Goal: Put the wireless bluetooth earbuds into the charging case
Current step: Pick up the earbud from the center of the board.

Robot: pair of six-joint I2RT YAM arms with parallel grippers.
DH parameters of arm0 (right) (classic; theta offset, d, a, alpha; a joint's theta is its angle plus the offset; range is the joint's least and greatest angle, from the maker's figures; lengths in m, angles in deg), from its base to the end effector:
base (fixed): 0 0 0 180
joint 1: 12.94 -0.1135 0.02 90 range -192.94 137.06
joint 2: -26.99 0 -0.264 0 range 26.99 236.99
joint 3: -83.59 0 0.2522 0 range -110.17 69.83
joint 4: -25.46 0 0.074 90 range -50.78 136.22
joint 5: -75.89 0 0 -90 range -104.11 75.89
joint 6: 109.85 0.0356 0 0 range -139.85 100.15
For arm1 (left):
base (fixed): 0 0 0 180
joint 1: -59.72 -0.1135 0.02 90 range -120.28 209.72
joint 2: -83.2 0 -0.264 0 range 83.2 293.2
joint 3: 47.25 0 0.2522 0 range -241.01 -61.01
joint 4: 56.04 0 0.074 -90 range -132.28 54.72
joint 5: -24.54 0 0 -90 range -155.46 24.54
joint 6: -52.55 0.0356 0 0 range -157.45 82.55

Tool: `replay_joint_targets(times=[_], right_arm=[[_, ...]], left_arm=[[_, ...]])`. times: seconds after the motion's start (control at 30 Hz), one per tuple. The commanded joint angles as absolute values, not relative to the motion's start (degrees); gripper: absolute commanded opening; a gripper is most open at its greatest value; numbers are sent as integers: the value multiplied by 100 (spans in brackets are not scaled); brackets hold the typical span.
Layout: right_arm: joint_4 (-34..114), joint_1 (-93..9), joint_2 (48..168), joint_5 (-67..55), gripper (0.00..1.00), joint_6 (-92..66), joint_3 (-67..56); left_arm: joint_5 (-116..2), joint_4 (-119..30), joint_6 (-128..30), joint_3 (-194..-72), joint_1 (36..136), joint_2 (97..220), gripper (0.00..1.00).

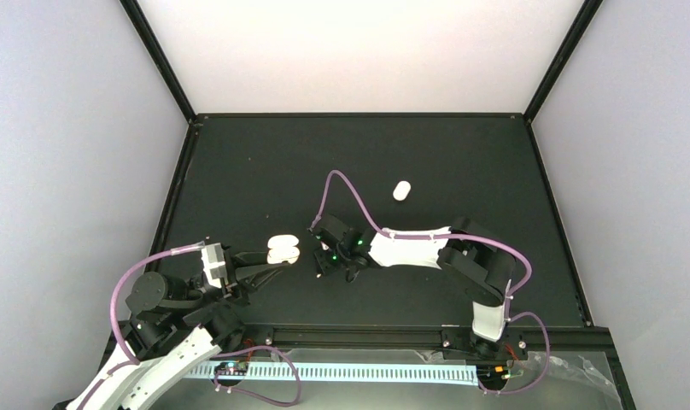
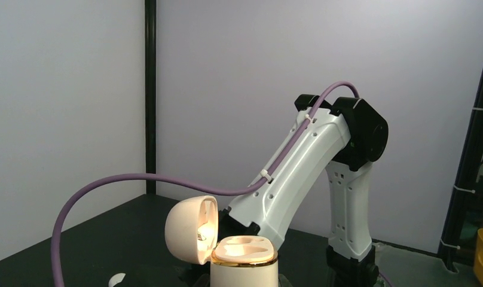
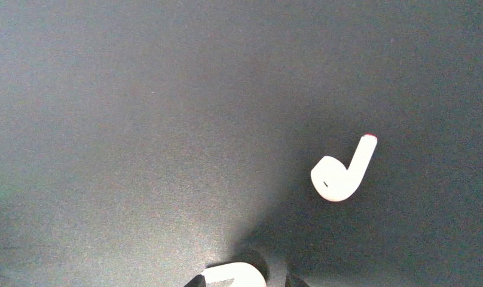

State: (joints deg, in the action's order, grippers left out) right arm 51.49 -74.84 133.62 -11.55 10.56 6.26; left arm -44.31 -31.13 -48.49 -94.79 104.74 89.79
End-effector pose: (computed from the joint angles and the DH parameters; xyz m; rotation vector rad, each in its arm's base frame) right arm 0.1766 0.3340 0.1529 -0.7454 2.5751 0.6450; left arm 0.0271 -0.0453 0.3387 0.7135 1.1916 -1.0634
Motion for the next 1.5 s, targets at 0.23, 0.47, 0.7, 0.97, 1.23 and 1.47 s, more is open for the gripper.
replay_joint_targets(times=[0.23,0.47,0.7,0.97,1.23,1.47], right_arm=[[5274,-7525,13585,-1291,29,1061,496],[5278,-7529,13578,-1373,23,1034,546],[5203,-7527,13406,-1556,16,1036,742],[5177,-7517,12996,-2080,14,1073,1134],[5194,-7375,12367,-2581,13,1194,1825],[5182,-7020,11755,-2807,13,1234,2487]], left_arm=[[-4506,-3017,-4799,-9428,10481,8891,2],[-4512,-3033,-4807,-9415,10481,8917,2],[-4525,-3042,-4808,-9397,10481,8935,1],[-4555,-3087,-4808,-9346,10481,8961,2],[-4537,-3129,-4790,-9344,10481,9047,1],[-4494,-3223,-4778,-9345,10481,9160,1]])
